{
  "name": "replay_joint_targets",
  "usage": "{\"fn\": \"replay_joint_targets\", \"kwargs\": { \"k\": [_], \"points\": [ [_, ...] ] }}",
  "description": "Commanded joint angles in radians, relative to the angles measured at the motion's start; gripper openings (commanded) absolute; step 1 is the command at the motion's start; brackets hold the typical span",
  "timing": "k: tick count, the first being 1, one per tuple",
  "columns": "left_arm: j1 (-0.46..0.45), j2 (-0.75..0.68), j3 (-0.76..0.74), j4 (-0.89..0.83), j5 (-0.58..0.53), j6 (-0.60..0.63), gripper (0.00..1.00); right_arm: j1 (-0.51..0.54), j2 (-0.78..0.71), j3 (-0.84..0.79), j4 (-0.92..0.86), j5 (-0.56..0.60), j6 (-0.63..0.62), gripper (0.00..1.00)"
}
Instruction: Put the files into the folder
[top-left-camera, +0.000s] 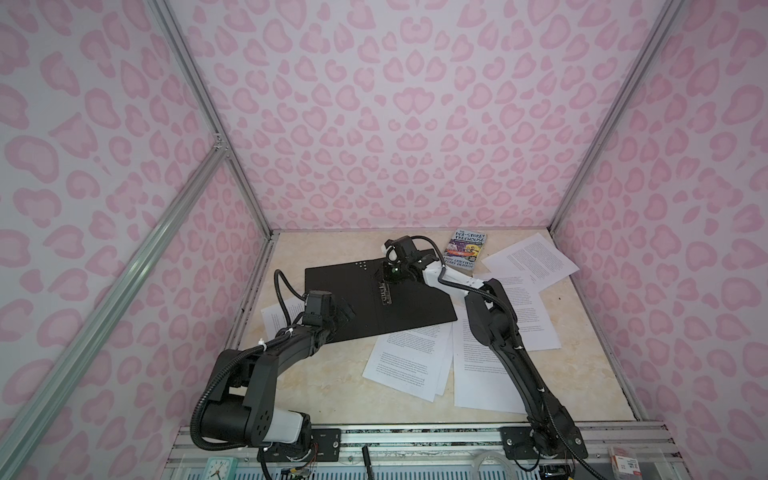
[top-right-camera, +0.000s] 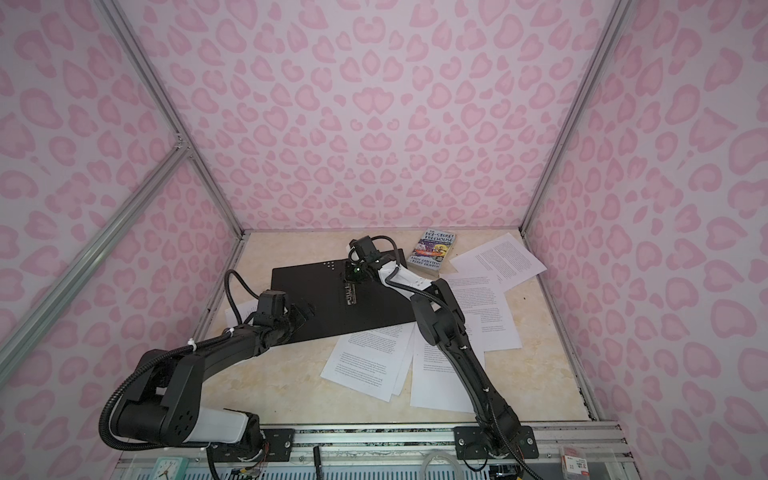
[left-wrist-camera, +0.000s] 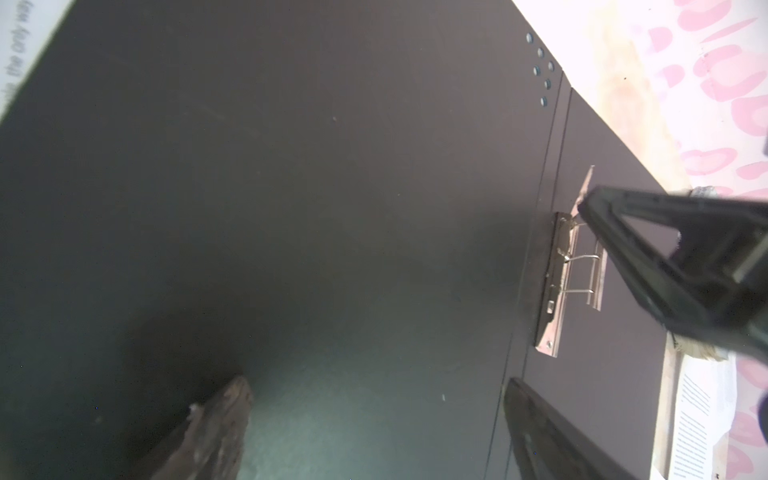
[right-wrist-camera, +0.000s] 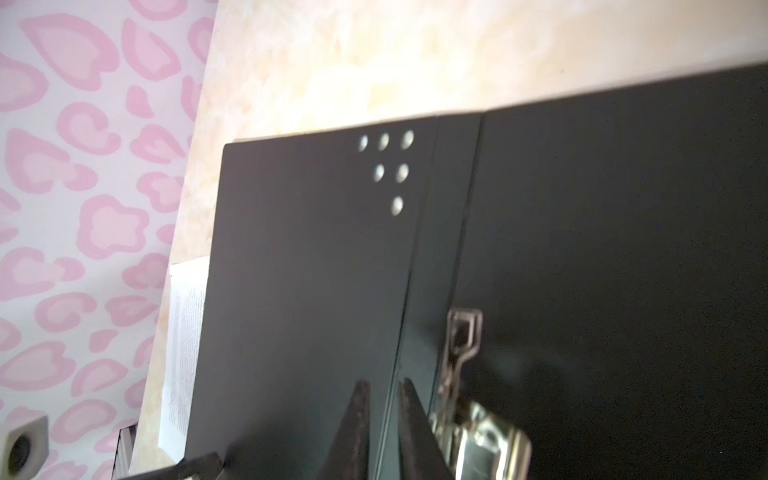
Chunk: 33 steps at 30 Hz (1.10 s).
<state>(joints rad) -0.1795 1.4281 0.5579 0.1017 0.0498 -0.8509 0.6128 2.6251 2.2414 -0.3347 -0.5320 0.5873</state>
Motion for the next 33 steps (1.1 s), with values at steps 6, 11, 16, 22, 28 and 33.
{"fn": "replay_joint_targets", "kwargs": {
  "k": [6, 11, 16, 22, 28, 33],
  "points": [
    [0.006, -0.033, -0.003, -0.072, 0.03, 0.026, 0.97, 0.017, -0.016, 0.103, -0.11, -0.058, -0.048, 0.3],
    [0.006, -0.11, -0.009, -0.024, 0.082, 0.078, 0.97, 0.026, -0.223, -0.077, -0.083, -0.03, -0.091, 0.42],
    [0.007, -0.269, -0.028, 0.001, 0.144, 0.121, 0.96, 0.022, -0.519, -0.454, -0.002, 0.036, -0.137, 0.57],
    [0.007, -0.481, -0.027, -0.173, 0.024, 0.124, 0.96, 0.01, -0.724, -0.826, 0.007, 0.101, -0.176, 0.67],
    [0.032, -0.627, 0.013, -0.55, -0.247, 0.02, 0.96, 0.012, -0.83, -1.021, 0.034, 0.196, -0.216, 0.71],
    [0.167, -0.685, -0.041, -0.647, -0.239, -0.021, 0.96, 0.013, -0.836, -1.092, 0.105, 0.183, -0.229, 0.74]
  ]
}}
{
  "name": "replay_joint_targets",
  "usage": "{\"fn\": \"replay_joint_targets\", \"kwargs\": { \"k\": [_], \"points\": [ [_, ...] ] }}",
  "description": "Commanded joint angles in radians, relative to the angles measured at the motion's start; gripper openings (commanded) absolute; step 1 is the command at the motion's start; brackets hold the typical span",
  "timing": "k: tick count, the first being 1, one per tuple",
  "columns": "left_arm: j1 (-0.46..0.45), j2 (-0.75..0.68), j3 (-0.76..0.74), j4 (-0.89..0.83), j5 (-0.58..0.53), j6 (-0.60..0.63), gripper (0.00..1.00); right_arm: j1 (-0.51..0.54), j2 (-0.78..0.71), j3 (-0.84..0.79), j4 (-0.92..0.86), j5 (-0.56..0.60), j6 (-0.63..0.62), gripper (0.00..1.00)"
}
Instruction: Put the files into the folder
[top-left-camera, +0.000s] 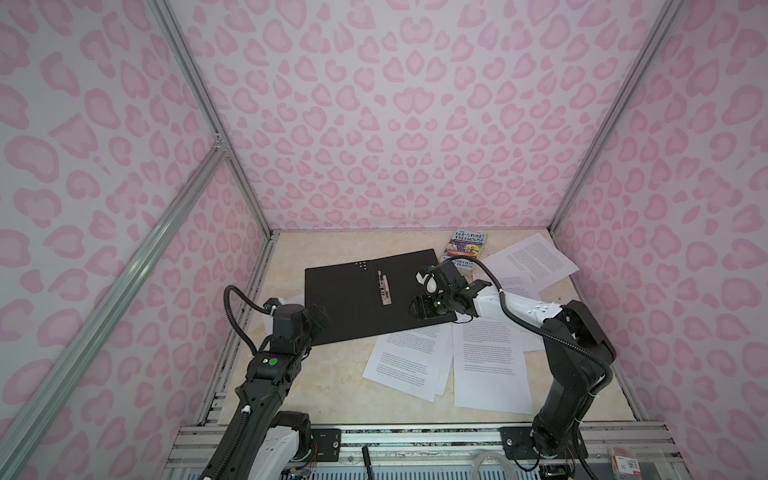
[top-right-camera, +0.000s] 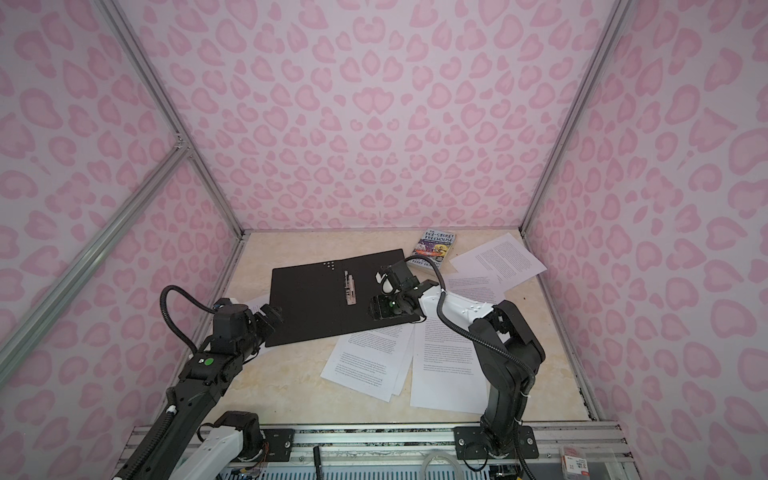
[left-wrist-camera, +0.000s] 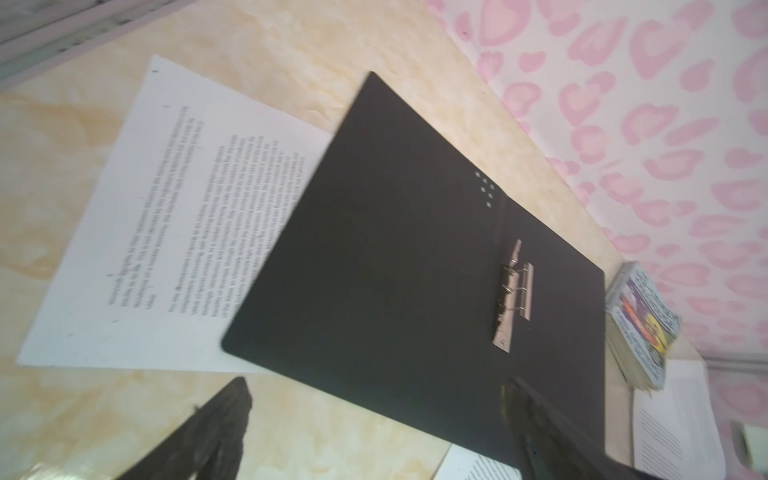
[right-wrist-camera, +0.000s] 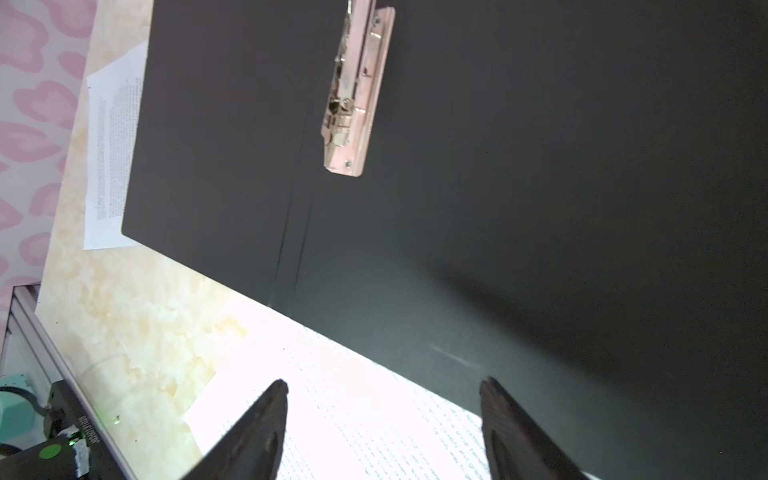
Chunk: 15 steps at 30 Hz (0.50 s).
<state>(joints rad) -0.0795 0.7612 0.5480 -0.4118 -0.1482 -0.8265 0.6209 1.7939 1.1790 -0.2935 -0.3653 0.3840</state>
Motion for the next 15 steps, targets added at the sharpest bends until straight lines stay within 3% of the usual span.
{"fn": "replay_joint_targets", "kwargs": {
  "k": [1, 4, 6, 15],
  "points": [
    [0.109, -0.022, -0.053, -0.128, -0.01, -0.053, 0.97, 0.007, -0.011, -0.045, 0.083, 0.015, -0.032, 0.75],
    [0.261, -0.017, -0.116, -0.097, 0.084, -0.07, 0.97, 0.032, -0.023, -0.061, 0.096, 0.036, -0.06, 0.77],
    [0.324, -0.016, -0.139, -0.09, 0.075, -0.068, 0.96, 0.057, -0.036, -0.062, 0.091, 0.051, -0.08, 0.79],
    [0.453, 0.029, -0.199, -0.004, 0.136, -0.032, 0.96, 0.138, -0.003, -0.011, 0.08, 0.043, -0.12, 0.8]
  ]
}}
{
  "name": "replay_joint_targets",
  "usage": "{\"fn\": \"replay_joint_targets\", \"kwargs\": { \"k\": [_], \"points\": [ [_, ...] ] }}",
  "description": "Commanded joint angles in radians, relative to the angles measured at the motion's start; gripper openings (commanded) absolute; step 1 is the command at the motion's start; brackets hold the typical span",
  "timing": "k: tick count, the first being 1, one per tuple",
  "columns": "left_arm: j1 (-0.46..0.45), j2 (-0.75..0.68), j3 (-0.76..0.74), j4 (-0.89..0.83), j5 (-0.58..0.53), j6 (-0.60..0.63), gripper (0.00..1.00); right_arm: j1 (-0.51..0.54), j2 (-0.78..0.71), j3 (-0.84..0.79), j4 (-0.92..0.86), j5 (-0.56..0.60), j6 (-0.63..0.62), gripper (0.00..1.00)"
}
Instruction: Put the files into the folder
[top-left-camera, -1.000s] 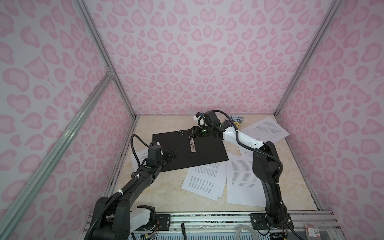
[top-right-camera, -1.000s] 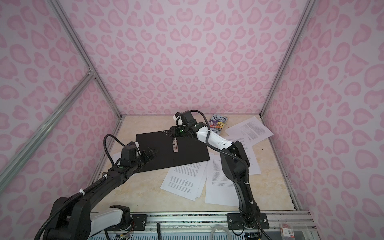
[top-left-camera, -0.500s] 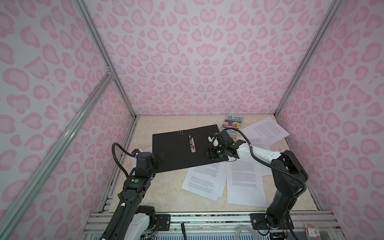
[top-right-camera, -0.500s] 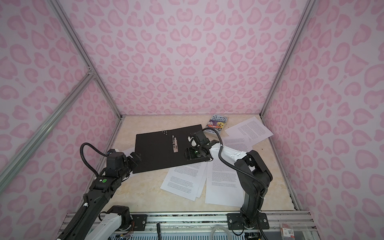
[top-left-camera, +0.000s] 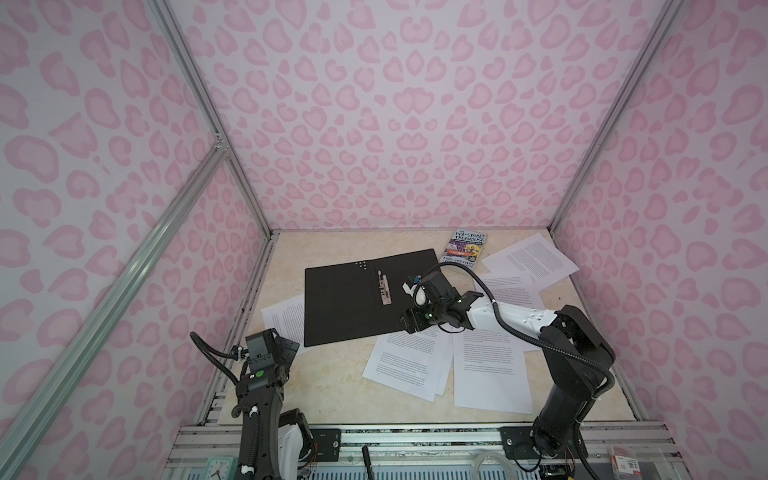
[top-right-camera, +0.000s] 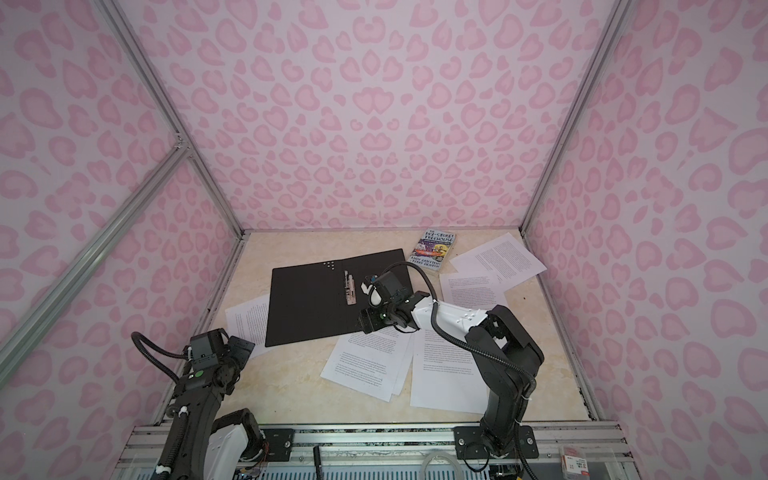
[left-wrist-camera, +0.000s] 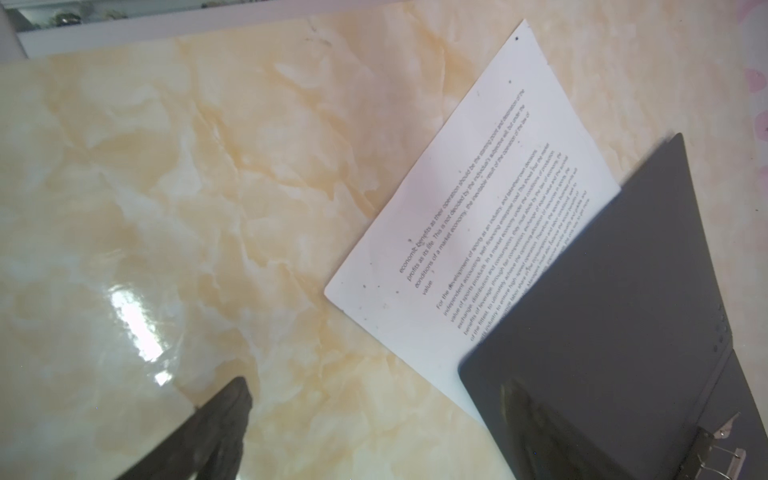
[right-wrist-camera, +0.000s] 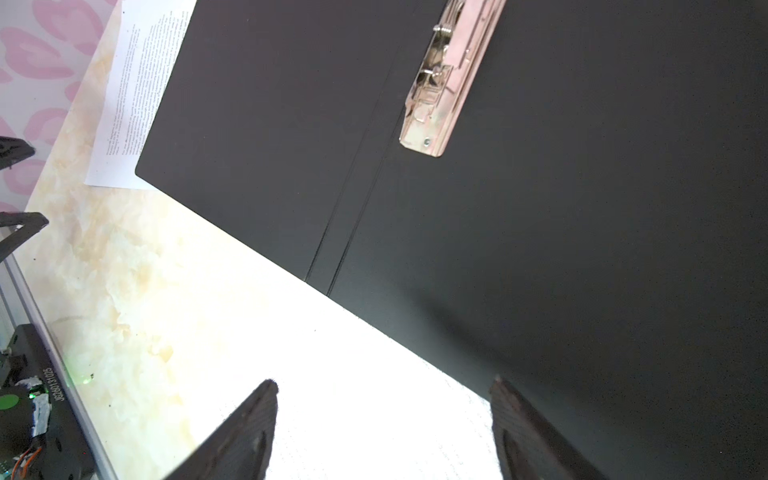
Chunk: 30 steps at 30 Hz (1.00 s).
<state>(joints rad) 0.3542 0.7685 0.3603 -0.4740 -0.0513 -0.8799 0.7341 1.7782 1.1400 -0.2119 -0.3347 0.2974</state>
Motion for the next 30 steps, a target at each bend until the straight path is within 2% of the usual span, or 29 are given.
{"fn": "replay_joint_targets", "kwargs": {
  "k": [1, 6, 10, 19, 24, 30],
  "points": [
    [0.031, 0.029, -0.018, 0.074, 0.051, 0.026, 0.97, 0.035, 0.023, 0.052, -0.016, 0.019, -0.04, 0.8],
    [0.083, 0.107, -0.059, 0.166, 0.161, 0.027, 0.97, 0.084, 0.151, 0.242, -0.114, 0.013, -0.05, 0.79],
    [0.14, 0.167, -0.091, 0.247, 0.223, 0.006, 0.97, 0.113, 0.317, 0.469, -0.203, 0.0, -0.046, 0.77],
    [0.184, 0.284, -0.148, 0.429, 0.329, -0.031, 0.96, 0.15, 0.638, 0.888, -0.388, -0.005, -0.03, 0.76],
    [0.204, 0.305, -0.17, 0.49, 0.407, -0.026, 0.97, 0.161, 0.718, 0.962, -0.414, -0.014, -0.016, 0.76],
    [0.205, 0.216, -0.176, 0.517, 0.51, -0.028, 0.97, 0.162, 0.76, 0.984, -0.423, -0.036, -0.008, 0.74]
  ]
}}
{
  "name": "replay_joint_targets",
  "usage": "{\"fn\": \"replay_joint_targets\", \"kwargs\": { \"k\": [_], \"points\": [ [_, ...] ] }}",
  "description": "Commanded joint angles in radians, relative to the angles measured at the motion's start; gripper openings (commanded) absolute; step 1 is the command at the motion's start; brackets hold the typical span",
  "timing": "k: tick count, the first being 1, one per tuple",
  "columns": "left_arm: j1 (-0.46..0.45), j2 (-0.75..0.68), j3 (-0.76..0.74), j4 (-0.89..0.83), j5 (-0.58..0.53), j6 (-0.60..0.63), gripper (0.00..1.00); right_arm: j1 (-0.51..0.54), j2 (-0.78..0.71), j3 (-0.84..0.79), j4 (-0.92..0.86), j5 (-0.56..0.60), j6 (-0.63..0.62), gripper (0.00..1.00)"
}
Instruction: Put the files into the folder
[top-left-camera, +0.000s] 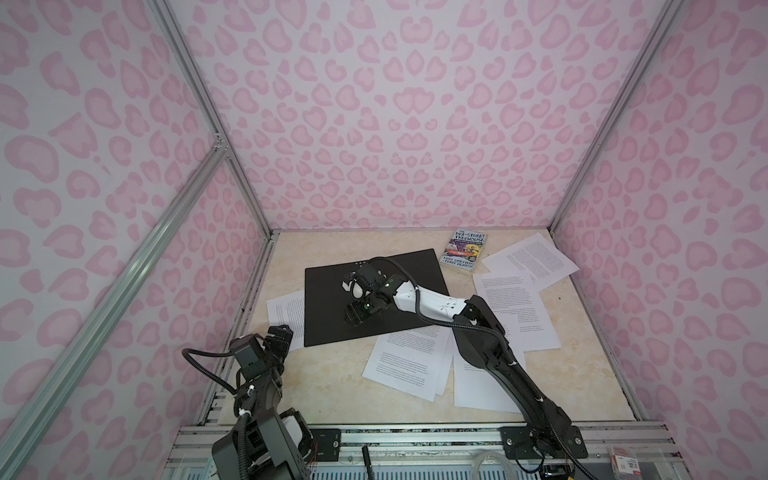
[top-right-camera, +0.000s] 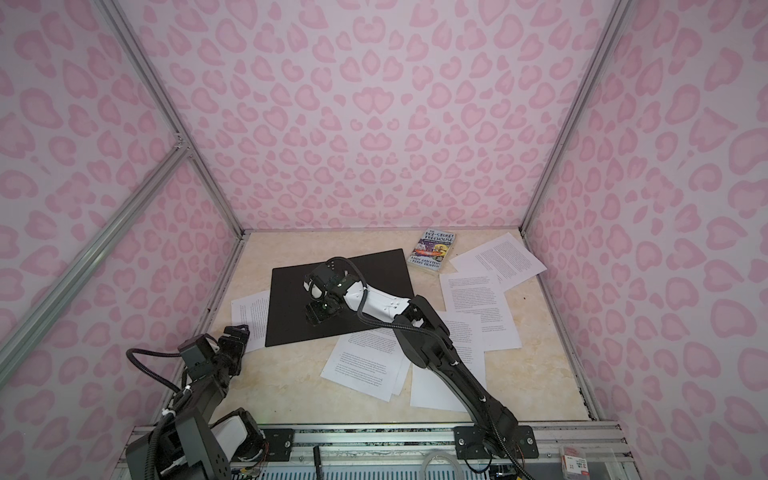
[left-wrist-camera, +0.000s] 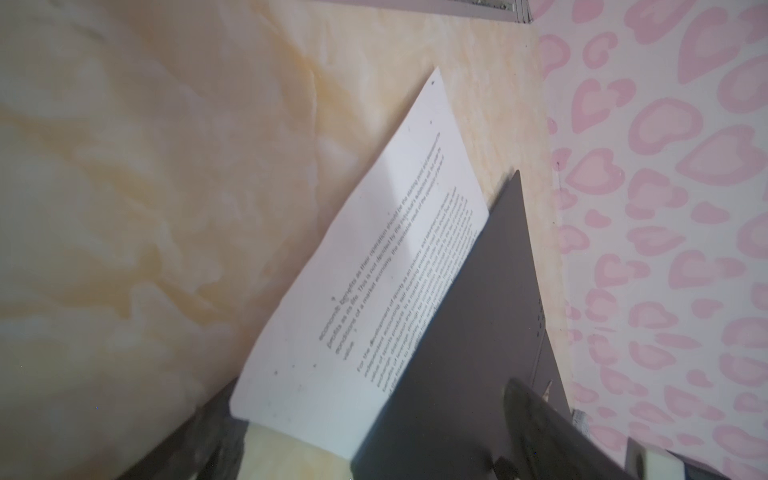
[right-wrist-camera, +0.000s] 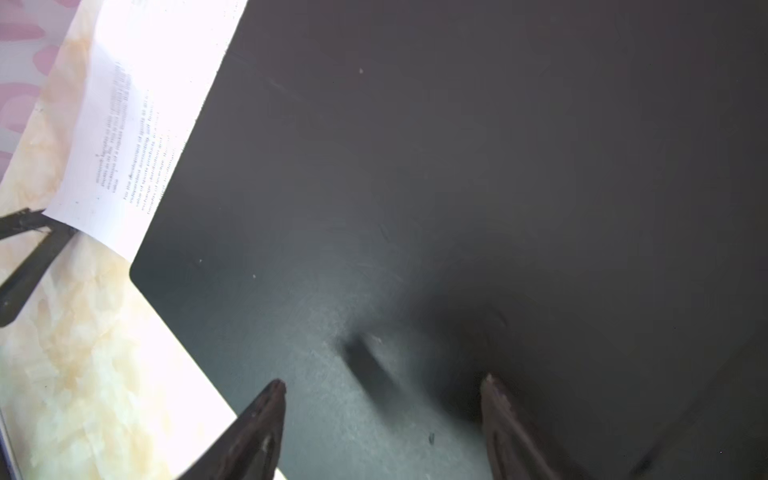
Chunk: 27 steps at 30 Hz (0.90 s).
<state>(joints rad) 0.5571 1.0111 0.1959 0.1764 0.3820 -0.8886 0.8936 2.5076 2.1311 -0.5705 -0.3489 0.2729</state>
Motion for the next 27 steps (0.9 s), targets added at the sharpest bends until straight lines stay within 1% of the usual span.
{"fn": "replay_joint_targets", "kwargs": {
  "k": [1, 5, 9, 12, 18, 21, 24, 27],
  "points": [
    [0.003, -0.048, -0.01, -0.133, 0.089, -0.02, 0.97, 0.001, 0.034, -0.007, -0.063, -0.025, 0.017, 0.74],
    [0.003, -0.119, -0.011, -0.126, 0.107, -0.01, 0.97, 0.0, 0.034, -0.013, -0.052, -0.036, 0.021, 0.73],
    [0.001, -0.152, -0.009, -0.112, 0.13, -0.004, 0.96, -0.002, 0.031, -0.017, -0.034, -0.068, 0.029, 0.72],
    [0.002, -0.166, -0.013, -0.087, 0.144, -0.01, 0.97, -0.004, 0.027, -0.026, -0.022, -0.089, 0.029, 0.72],
    [0.003, -0.184, -0.02, -0.043, 0.144, -0.028, 0.97, -0.02, -0.003, -0.102, 0.06, -0.139, 0.052, 0.71],
    [0.002, -0.186, -0.023, -0.021, 0.151, -0.035, 0.97, -0.024, -0.001, -0.108, 0.064, -0.155, 0.057, 0.71],
    [0.002, -0.194, -0.023, -0.034, 0.141, -0.033, 0.96, -0.024, -0.014, -0.138, 0.097, -0.168, 0.061, 0.71],
    [0.001, -0.212, -0.008, -0.104, 0.103, -0.015, 0.96, -0.024, -0.021, -0.162, 0.121, -0.175, 0.063, 0.71]
  ]
}}
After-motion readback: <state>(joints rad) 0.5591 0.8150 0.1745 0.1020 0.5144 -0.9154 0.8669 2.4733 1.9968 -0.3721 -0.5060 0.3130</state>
